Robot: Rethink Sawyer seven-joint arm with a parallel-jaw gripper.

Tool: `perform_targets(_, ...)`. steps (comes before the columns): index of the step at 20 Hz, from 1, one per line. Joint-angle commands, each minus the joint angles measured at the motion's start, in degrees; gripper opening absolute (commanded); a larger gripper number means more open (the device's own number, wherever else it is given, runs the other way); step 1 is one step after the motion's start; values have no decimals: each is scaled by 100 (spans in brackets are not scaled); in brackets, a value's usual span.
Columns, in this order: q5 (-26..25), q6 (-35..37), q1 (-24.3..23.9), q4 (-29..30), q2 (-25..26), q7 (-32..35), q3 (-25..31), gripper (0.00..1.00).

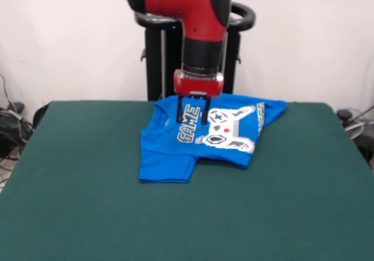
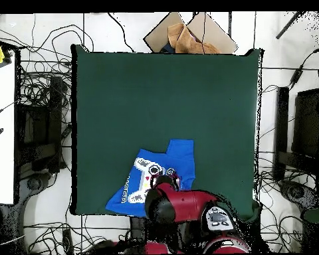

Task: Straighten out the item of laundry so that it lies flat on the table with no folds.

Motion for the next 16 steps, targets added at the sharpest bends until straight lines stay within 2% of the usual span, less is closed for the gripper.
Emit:
perform_targets(1, 178, -472, -266, -528, 169, 931, 248, 100)
perform_targets(4, 321, -632, -139, -461, 135, 929, 56, 100)
perform_targets(9, 632, -1568, 147, -722, 780, 909, -419, 100)
perform_targets(14, 511, -1553, -99, -881, 1120, 797, -283, 100)
perform_targets(16, 529, -1772, -126, -918, 1289, 799, -303, 100)
